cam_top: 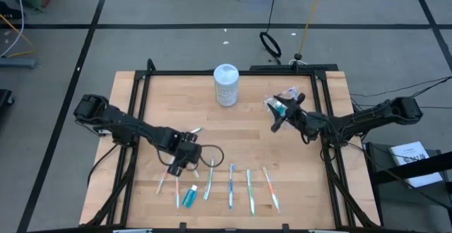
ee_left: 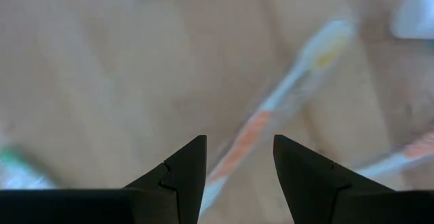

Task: Pick & Place toothbrushing station
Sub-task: Put the orange toothbrush into the transparent organizer

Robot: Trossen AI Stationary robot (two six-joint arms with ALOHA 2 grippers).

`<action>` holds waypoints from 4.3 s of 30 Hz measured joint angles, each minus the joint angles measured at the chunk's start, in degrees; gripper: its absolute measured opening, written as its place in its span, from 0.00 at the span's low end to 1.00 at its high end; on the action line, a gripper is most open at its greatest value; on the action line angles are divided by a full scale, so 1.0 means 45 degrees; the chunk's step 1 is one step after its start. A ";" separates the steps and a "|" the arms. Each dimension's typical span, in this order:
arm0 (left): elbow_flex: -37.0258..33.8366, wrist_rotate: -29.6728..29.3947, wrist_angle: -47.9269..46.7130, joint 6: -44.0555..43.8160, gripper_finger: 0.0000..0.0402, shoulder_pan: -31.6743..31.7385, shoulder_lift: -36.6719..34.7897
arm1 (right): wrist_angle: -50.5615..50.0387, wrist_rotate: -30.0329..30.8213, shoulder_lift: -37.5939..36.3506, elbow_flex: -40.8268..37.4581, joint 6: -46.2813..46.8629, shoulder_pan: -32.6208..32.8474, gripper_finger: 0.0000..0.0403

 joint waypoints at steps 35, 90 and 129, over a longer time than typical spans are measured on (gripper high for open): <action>-0.1395 0.0065 0.3885 0.2311 0.03 0.0057 0.0000 | -0.0107 -0.0228 0.0000 0.0000 0.0035 0.0055 0.43; 0.1951 -0.1397 1.2336 0.1809 0.02 0.3793 0.0107 | 0.7961 -0.8680 0.5948 0.2142 -0.1977 -0.0503 0.36; 0.1946 -0.2597 1.0327 0.0966 0.27 0.3803 0.0102 | -0.4131 -0.2512 -0.0798 0.2098 0.2875 -0.0489 0.02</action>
